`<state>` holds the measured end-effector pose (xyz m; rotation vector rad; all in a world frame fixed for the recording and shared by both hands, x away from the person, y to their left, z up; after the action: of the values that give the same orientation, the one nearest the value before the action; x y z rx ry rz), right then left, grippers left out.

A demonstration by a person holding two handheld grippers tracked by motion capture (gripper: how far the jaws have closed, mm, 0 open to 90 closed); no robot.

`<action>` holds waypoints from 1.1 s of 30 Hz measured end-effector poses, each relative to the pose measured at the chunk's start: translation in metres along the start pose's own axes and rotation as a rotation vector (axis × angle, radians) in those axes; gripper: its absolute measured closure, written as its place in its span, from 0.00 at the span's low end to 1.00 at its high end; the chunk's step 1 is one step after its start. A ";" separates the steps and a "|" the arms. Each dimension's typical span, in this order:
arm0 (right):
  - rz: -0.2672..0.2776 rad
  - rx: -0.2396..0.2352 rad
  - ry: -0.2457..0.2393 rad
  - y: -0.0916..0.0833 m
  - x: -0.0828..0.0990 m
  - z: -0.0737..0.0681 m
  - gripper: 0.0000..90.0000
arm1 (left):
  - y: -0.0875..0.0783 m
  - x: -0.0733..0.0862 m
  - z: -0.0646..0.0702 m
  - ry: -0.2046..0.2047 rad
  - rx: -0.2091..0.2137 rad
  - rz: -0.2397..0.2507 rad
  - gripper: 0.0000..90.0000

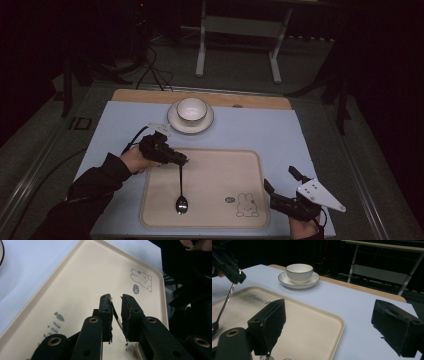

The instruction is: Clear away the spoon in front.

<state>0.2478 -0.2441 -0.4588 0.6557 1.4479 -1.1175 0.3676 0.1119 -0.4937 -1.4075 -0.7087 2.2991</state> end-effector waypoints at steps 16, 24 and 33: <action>-0.001 -0.017 -0.004 0.000 0.000 -0.002 0.14 | 0.020 0.013 -0.026 -0.084 -0.083 0.043 0.84; -0.001 -0.026 -0.006 0.000 0.000 -0.003 0.14 | 0.032 0.023 -0.044 -0.157 -0.121 0.032 0.83; -0.002 -0.036 -0.006 0.001 0.000 -0.003 0.14 | 0.044 0.027 -0.054 -0.191 -0.162 0.003 0.81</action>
<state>0.2469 -0.2411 -0.4596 0.6252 1.4601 -1.0919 0.4027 0.1031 -0.5593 -1.2651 -0.9706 2.4487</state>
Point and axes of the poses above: each handheld gripper's, and its own axes: y roughly forward along the jaws, x roughly out of its underside, z roughly to its right, the point moved 5 cm from there along y, roughly forward along the jaws, and after that the axes turned 3 degrees about x, right-handed, at the moved point
